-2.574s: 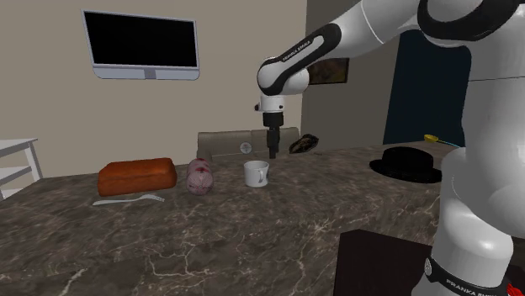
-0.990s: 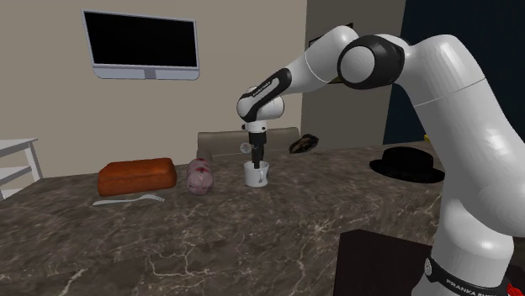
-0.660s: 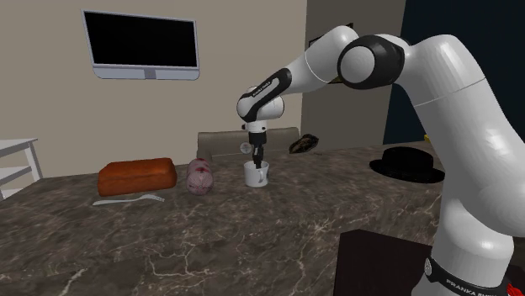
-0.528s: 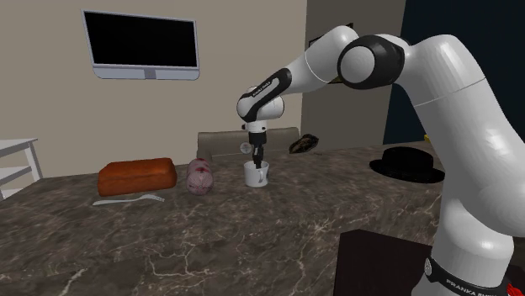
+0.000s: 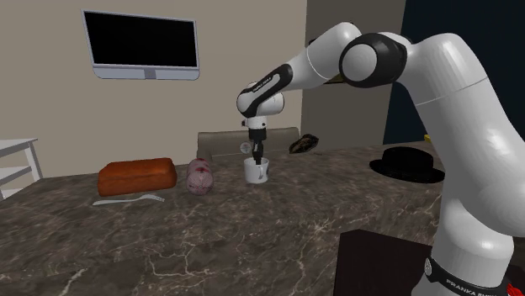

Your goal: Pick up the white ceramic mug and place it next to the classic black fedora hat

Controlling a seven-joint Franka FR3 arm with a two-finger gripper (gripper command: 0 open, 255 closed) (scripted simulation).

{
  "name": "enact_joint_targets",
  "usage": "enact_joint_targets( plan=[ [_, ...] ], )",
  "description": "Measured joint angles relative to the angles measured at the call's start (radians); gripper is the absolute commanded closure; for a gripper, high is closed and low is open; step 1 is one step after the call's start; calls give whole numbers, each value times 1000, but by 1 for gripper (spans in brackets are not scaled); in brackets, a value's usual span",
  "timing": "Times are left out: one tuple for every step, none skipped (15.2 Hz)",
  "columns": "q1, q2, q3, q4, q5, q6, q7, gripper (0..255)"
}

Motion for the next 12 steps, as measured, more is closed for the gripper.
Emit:
enact_joint_targets(
  plan=[
    [1, -6, -1, 5, -2, -11, 2, 255],
    [1, -9, -2, 12, -4, -21, 2, 255],
    [1, -17, -3, 14, -6, -30, 4, 255],
    [2, -20, -4, 25, -8, -44, 6, 255],
    [1, -23, -5, 34, -9, -56, 6, 255],
    [1, -25, -5, 41, -10, -65, 7, 255],
    [2, -32, -6, 44, -12, -74, 9, 255],
    [1, -32, -7, 56, -13, -86, 10, 255],
    [1, -38, -8, 63, -15, -99, 10, 255],
    [0, -40, -9, 75, -16, -112, 11, 255],
    [1, -46, -10, 81, -18, -124, 12, 255],
    [2, -51, -10, 87, -20, -135, 14, 255]
  ],
)
